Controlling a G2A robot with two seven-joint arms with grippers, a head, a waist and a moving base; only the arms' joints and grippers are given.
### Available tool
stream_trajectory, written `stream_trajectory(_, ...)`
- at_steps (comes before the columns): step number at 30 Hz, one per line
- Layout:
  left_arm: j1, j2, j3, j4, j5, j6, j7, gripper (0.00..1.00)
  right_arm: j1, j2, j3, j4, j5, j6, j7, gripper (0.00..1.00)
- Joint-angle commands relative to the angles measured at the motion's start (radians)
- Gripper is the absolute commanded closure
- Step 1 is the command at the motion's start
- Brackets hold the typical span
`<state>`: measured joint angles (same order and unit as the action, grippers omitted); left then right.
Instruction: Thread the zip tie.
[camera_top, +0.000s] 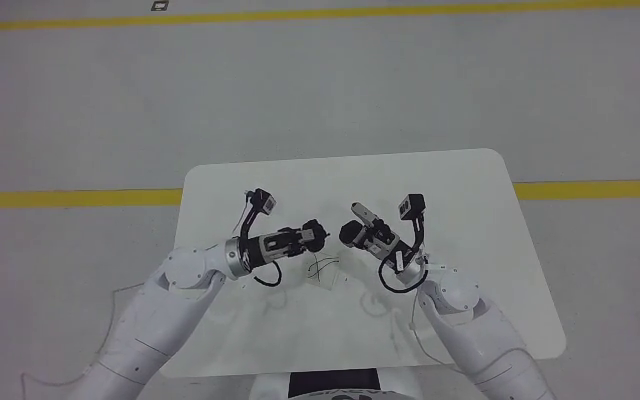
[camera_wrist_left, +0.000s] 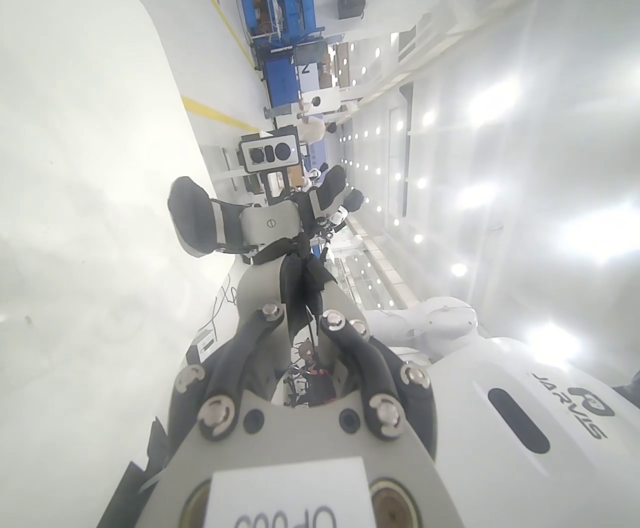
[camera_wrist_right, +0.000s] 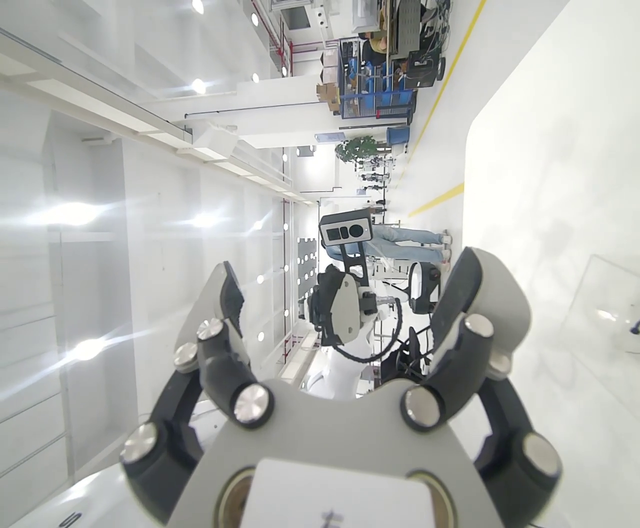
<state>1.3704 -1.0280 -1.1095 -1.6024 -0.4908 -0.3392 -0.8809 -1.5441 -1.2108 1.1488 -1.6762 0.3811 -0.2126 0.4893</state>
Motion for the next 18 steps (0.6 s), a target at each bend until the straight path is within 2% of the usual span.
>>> stream_trajectory(1,-0.004,0.002,-0.021,0.015,-0.035,-0.001,-0.044,1.0,0.0,0.0,0.0,0.0,0.0,0.0,0.0,0.0)
stream_trajectory(3,-0.007,0.005,-0.052,0.027,-0.036,-0.001,-0.115,1.0,0.0,0.0,0.0,0.0,0.0,0.0,0.0,0.0)
stream_trajectory(4,-0.006,0.008,-0.074,0.032,-0.022,-0.001,-0.183,1.0,0.0,0.0,0.0,0.0,0.0,0.0,0.0,0.0)
stream_trajectory(6,0.005,0.008,-0.109,0.042,-0.06,-0.001,-0.256,1.0,0.0,0.0,0.0,0.0,0.0,0.0,0.0,0.0)
stream_trajectory(7,0.01,0.008,-0.134,0.053,-0.084,-0.001,-0.323,1.0,0.0,0.0,0.0,0.0,0.0,0.0,0.0,0.0)
stream_trajectory(9,0.015,0.006,-0.169,0.065,-0.079,-0.001,-0.387,1.0,0.0,0.0,0.0,0.0,0.0,0.0,0.0,0.0)
stream_trajectory(14,0.021,-0.014,-0.211,0.103,-0.117,-0.001,-0.509,1.0,0.0,0.0,0.0,0.0,0.0,0.0,0.0,0.0)
stream_trajectory(16,0.021,-0.021,-0.211,0.108,-0.109,-0.001,-0.509,1.0,0.0,0.0,0.0,0.0,0.0,0.0,0.0,0.0)
stream_trajectory(18,0.022,-0.026,-0.203,0.093,-0.102,-0.001,-0.509,1.0,0.0,0.0,0.0,0.0,0.0,0.0,0.0,0.0)
